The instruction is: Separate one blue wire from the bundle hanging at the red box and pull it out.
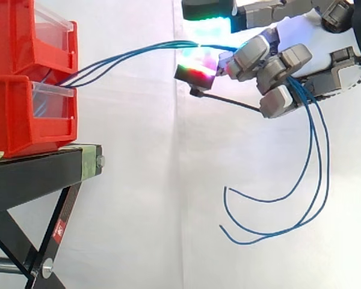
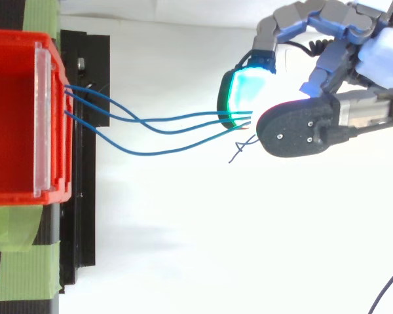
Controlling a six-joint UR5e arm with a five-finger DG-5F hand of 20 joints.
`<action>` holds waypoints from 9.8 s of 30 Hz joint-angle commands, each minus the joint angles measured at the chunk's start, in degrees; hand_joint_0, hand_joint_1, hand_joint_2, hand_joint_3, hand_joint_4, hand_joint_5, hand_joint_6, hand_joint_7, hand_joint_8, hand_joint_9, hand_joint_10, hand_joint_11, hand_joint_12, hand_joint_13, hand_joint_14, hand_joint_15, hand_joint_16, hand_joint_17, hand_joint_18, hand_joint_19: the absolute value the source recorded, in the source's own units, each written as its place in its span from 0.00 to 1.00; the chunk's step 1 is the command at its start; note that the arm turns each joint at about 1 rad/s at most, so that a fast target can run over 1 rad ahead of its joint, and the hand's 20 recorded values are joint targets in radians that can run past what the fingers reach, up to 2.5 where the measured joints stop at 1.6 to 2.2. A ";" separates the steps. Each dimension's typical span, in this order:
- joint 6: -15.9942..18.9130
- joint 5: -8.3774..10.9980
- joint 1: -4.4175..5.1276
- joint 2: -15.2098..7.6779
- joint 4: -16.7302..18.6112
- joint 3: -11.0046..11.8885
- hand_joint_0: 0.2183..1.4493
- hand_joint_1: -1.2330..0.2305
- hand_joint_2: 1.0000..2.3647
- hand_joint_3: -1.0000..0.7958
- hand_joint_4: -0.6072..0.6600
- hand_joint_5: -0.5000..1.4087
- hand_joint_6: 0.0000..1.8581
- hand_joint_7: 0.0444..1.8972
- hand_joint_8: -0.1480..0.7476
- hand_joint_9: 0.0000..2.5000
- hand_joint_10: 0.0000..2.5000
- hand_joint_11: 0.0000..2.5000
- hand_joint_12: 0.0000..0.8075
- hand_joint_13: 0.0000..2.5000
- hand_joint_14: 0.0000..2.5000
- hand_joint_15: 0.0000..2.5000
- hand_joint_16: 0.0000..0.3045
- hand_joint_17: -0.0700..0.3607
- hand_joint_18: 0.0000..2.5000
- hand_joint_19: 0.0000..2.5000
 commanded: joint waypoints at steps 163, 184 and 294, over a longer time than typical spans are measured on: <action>0.26 1.50 0.09 0.01 0.18 0.04 0.37 0.16 0.02 0.47 0.65 0.14 0.52 0.48 0.51 0.35 0.36 0.62 0.53 0.40 0.50 0.65 0.18 0.45 0.45 0.38; 0.26 1.50 0.00 0.01 0.26 0.04 0.25 0.32 0.01 0.33 0.64 0.16 0.50 0.46 0.55 0.45 0.34 0.60 0.56 0.44 0.54 0.58 0.18 0.45 0.47 0.40; 1.14 2.11 0.27 0.01 0.44 0.04 0.41 0.24 0.02 0.58 0.57 0.15 0.53 0.52 0.53 0.46 0.44 0.60 0.51 0.49 0.44 0.63 0.16 0.42 0.49 0.41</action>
